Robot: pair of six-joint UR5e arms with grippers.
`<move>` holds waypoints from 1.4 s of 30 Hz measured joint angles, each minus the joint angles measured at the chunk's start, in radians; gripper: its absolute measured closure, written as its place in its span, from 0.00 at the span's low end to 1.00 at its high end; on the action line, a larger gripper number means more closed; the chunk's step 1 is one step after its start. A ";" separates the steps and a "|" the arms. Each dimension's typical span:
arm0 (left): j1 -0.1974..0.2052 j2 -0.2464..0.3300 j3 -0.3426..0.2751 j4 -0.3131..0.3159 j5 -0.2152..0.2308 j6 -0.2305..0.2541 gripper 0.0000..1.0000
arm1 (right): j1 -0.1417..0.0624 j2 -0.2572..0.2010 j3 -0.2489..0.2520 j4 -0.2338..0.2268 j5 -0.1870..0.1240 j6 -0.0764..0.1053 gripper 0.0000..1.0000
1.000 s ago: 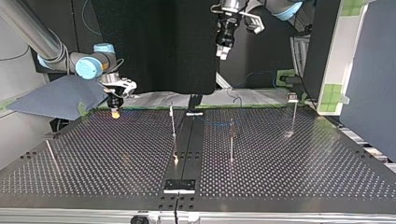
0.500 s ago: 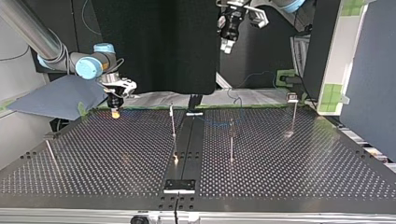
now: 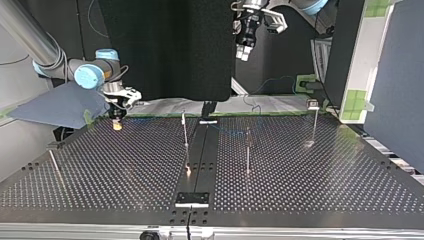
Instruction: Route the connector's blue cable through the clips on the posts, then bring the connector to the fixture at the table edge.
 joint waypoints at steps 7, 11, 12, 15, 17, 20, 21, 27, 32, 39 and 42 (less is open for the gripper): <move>0.002 0.000 0.000 -0.006 0.000 0.002 0.00 | -0.013 -0.053 -0.003 0.059 0.028 0.005 1.00; 0.002 0.000 0.000 -0.007 0.001 0.002 0.00 | -0.019 -0.079 -0.003 0.072 0.029 0.013 1.00; 0.002 0.000 -0.001 -0.007 0.001 0.002 0.00 | -0.021 -0.085 -0.003 0.076 0.030 0.014 1.00; 0.003 0.000 0.000 -0.011 0.000 0.002 0.00 | -0.027 -0.107 -0.003 0.091 0.034 0.016 1.00; 0.003 0.000 0.000 -0.014 0.000 0.005 0.00 | -0.031 -0.123 -0.002 0.101 0.036 0.015 1.00; 0.004 0.000 0.000 -0.017 0.000 0.007 0.00 | -0.038 -0.150 -0.002 0.117 0.037 0.013 1.00; 0.004 0.000 0.000 -0.018 0.000 0.007 0.00 | -0.040 -0.158 -0.002 0.123 0.038 0.012 1.00; 0.006 0.000 0.000 -0.026 0.000 0.013 0.00 | -0.054 -0.216 -0.002 0.158 0.055 0.008 1.00; 0.009 0.000 0.000 -0.035 0.000 0.020 0.00 | -0.065 -0.251 -0.002 0.170 0.083 0.001 1.00; 0.013 0.000 0.000 -0.038 0.000 0.023 0.00 | -0.083 -0.269 0.001 0.192 0.124 -0.018 1.00; 0.015 0.000 0.000 -0.038 -0.005 0.025 0.00 | -0.092 -0.270 0.004 0.198 0.146 -0.024 1.00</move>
